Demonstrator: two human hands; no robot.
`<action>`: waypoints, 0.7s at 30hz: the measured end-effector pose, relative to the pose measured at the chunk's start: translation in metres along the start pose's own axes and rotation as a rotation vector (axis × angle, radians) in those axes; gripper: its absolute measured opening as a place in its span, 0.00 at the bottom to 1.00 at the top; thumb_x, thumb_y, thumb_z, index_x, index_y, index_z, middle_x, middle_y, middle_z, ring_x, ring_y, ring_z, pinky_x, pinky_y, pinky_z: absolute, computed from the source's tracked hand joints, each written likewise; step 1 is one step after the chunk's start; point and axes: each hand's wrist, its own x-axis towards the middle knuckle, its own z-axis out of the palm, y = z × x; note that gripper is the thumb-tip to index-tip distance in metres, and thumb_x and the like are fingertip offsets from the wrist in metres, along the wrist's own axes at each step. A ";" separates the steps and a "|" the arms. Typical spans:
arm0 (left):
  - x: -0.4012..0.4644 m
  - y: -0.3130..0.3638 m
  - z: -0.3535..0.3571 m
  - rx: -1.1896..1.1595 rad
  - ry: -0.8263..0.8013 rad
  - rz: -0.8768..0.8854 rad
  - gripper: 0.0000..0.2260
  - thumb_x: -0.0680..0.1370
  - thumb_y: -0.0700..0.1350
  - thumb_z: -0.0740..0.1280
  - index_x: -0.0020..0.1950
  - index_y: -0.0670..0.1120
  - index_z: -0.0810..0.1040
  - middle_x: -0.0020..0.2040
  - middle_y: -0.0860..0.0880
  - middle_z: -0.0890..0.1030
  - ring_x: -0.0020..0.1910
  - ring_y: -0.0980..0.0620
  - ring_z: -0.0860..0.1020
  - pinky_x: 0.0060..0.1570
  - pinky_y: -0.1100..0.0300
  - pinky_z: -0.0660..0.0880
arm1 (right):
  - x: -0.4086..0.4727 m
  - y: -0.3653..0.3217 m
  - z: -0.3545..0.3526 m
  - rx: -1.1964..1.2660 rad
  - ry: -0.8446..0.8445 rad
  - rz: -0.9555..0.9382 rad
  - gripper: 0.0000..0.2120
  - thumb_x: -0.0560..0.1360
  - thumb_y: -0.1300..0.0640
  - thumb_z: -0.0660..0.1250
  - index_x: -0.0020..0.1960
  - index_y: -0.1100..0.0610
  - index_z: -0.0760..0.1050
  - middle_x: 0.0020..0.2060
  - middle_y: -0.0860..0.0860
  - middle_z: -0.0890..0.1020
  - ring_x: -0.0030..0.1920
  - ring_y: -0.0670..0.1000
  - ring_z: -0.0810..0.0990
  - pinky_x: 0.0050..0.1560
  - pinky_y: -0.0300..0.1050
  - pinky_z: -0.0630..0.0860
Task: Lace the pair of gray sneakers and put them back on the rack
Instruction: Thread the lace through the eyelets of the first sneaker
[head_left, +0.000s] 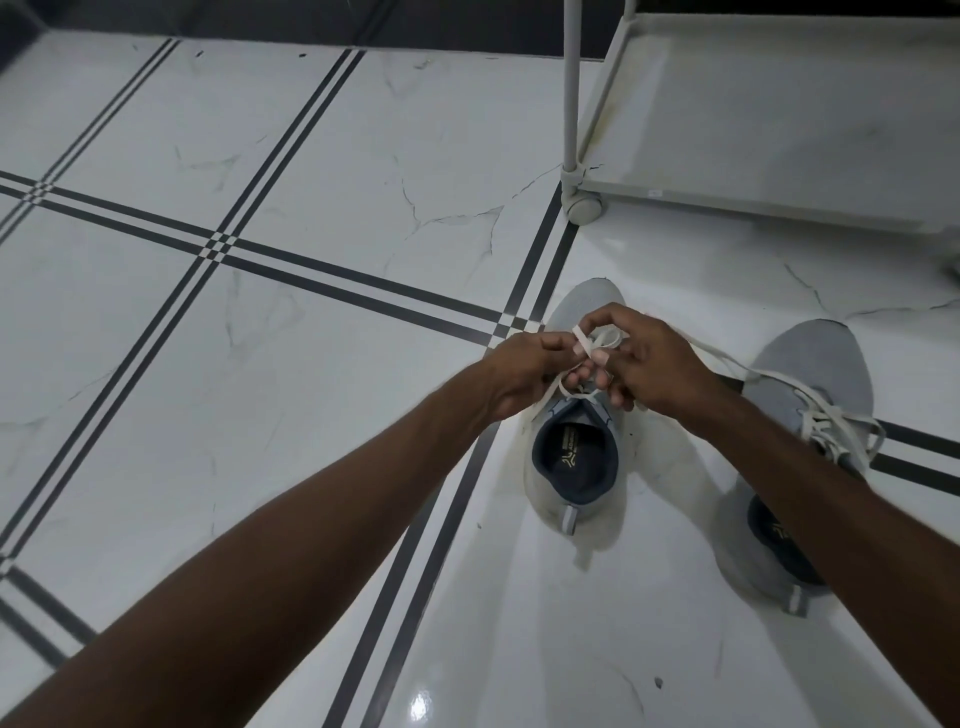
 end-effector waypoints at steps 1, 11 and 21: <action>-0.001 0.001 -0.001 -0.004 -0.011 -0.005 0.09 0.83 0.37 0.59 0.51 0.37 0.78 0.38 0.44 0.83 0.36 0.55 0.79 0.37 0.67 0.76 | 0.000 0.000 -0.001 0.012 0.007 0.008 0.09 0.79 0.63 0.62 0.53 0.50 0.75 0.32 0.57 0.81 0.25 0.51 0.76 0.22 0.38 0.70; -0.003 0.002 0.005 0.047 0.065 0.036 0.07 0.82 0.43 0.63 0.50 0.43 0.80 0.39 0.45 0.78 0.32 0.55 0.72 0.31 0.66 0.73 | 0.011 0.023 -0.004 0.414 -0.028 0.198 0.02 0.79 0.63 0.64 0.50 0.57 0.73 0.31 0.54 0.80 0.26 0.49 0.71 0.29 0.42 0.70; -0.011 0.021 0.007 1.170 0.234 0.496 0.05 0.71 0.45 0.76 0.42 0.44 0.85 0.36 0.48 0.86 0.33 0.53 0.83 0.38 0.55 0.81 | 0.018 0.023 -0.010 0.407 -0.133 0.331 0.09 0.80 0.66 0.58 0.50 0.60 0.77 0.32 0.55 0.78 0.24 0.47 0.64 0.27 0.40 0.66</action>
